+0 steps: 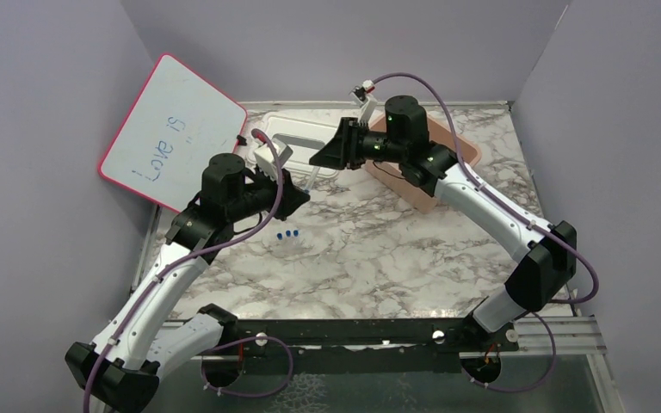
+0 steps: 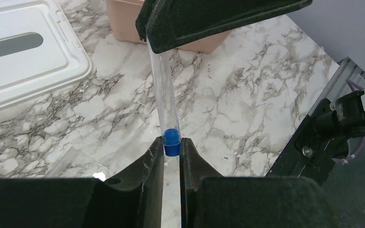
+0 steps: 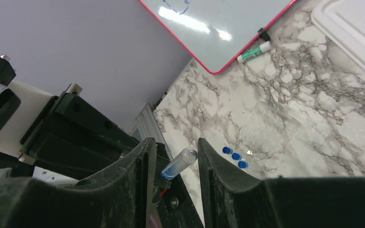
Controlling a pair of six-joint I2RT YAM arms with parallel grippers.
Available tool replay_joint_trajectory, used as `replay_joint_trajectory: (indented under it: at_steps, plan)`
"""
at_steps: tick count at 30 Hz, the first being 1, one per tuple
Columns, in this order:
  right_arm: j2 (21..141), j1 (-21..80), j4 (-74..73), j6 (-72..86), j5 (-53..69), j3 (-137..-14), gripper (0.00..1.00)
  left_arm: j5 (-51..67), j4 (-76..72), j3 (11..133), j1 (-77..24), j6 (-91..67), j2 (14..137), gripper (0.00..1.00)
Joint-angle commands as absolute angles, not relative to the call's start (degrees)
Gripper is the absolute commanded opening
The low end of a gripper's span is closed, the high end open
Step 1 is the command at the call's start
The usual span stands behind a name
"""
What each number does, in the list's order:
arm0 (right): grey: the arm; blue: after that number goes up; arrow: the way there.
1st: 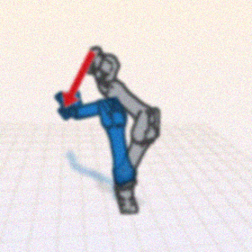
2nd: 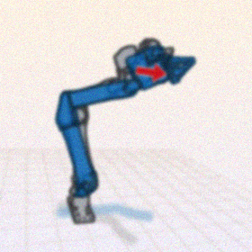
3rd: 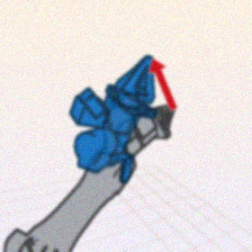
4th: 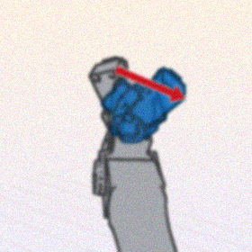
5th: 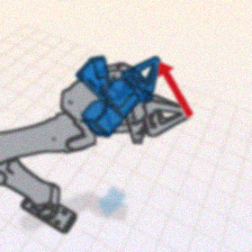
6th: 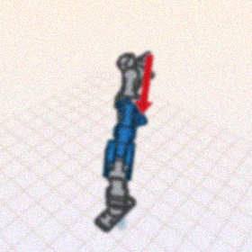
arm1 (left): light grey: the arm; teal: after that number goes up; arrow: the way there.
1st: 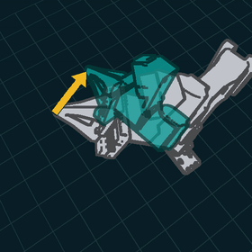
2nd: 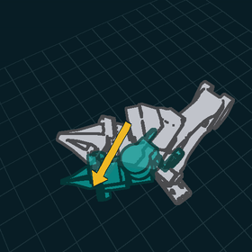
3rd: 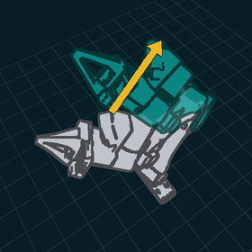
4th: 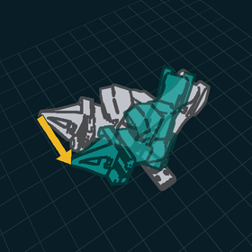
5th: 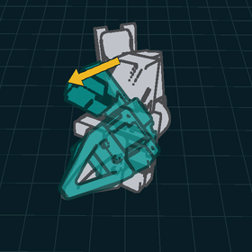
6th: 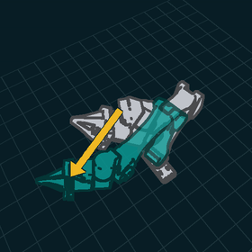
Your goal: Organize the chemistry lab equipment
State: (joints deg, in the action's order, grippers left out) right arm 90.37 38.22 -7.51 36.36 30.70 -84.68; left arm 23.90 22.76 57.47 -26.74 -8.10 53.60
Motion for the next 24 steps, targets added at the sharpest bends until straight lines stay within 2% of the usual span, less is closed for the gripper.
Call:
replay_joint_trajectory:
  at_steps: [1,10,16,18,22,24]
  plan:
    - [90.16,37.76,-10.44,36.56,43.08,-85.22,0.40,27.45,24.11,59.24,-26.72,-4.74,53.75,0.00]
    - [89.41,37.19,-7.38,39.58,44.73,-81.53,0.34,29.93,24.04,59.11,-26.72,-4.13,52.56,0.00]
    - [88.64,35.97,1.43,46.89,44.20,-78.14,0.11,30.67,23.93,59.92,-26.72,-5.38,52.20,0.01]
    - [87.13,35.41,8.98,52.56,42.99,-74.16,0.08,30.53,23.03,60.27,-26.72,-7.59,52.05,0.11]
    - [83.69,33.93,21.64,63.53,37.52,-66.36,0.08,26.76,14.77,58.69,-26.72,-20.36,50.96,0.51]
    - [81.99,33.39,27.76,68.50,33.68,-62.71,0.08,21.78,11.08,57.78,-26.72,-28.49,50.51,0.63]
